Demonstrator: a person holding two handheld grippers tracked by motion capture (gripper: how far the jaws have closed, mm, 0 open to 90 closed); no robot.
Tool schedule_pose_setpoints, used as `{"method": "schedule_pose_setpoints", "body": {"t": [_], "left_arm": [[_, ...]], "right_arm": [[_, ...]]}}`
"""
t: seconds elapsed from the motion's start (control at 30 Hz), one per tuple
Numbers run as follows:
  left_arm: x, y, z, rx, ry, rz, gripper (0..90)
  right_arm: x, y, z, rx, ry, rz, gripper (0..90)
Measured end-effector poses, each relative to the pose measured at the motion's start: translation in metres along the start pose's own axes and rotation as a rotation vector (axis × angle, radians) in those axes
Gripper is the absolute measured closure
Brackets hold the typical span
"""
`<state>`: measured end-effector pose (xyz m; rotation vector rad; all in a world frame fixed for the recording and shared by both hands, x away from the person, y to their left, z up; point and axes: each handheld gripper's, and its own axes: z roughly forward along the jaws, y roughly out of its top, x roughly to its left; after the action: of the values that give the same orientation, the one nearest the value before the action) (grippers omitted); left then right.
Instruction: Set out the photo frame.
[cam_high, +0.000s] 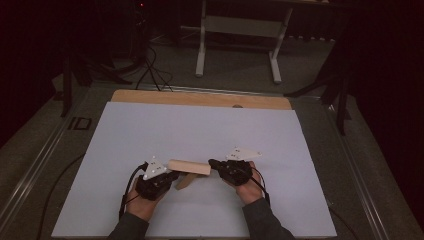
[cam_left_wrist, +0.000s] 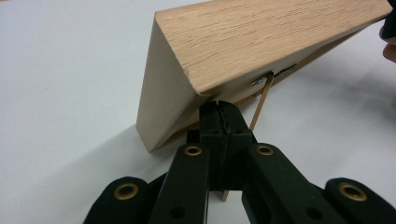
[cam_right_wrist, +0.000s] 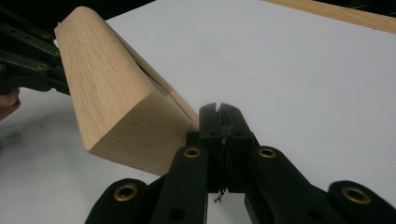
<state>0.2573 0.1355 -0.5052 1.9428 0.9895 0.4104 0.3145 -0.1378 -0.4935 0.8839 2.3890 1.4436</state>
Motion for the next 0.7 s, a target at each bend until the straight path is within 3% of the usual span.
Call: {"method": "schedule_pose_setpoints", "body": {"t": [0.7], "left_arm": [[-0.0002, 0.0021, -0.0020, -0.015, 0.008, -0.005, 89.5]], "right_arm": [[0.0059, -0.0001, 0.0002, 0.007, 0.014, -0.024, 88.8]]}}
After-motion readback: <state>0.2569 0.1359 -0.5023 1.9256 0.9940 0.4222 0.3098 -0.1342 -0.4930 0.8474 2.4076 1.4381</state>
